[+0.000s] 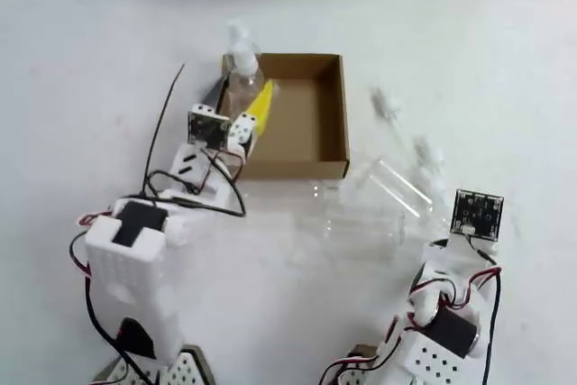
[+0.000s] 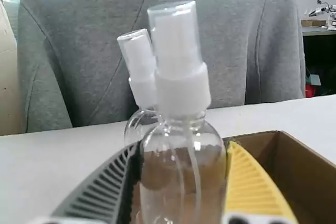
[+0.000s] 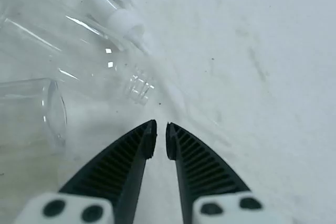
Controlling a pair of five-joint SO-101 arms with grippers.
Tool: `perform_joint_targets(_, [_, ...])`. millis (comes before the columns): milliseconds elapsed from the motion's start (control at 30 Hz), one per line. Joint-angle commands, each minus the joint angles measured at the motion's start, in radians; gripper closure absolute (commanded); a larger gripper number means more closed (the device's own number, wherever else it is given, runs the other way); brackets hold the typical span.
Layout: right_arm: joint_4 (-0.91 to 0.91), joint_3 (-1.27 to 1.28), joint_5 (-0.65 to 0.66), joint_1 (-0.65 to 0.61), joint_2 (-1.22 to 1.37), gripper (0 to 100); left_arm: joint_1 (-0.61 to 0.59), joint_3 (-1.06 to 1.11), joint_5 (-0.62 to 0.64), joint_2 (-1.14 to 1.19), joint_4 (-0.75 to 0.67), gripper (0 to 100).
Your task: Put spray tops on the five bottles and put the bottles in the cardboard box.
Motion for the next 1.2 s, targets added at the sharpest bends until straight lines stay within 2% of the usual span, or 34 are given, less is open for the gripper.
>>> perform_joint_targets(0, [0.007,0.008,0.011,0.004,-0.013,98.3,-0.015,-0.052,-0.006,-0.002,-0.021,98])
perform_joint_targets(200, [0.007,0.008,0.011,0.004,-0.013,98.3,-0.015,-0.051,-0.006,-0.002,-0.018,98])
perform_joint_targets(333, [0.007,0.008,0.011,0.004,-0.013,98.3,-0.015,-0.054,-0.006,-0.005,0.043,98])
perform_joint_targets(1000, [0.007,0.008,0.011,0.016,-0.013,98.3,-0.025,-0.049,-0.011,-0.004,0.051,98])
perform_joint_targets(1100, [0.007,0.008,0.011,0.016,-0.013,98.3,-0.025,-0.044,-0.008,-0.008,0.055,93])
perform_joint_targets(1167, [0.007,0.008,0.011,0.016,-0.013,98.3,-0.027,-0.044,-0.008,-0.012,0.109,88])
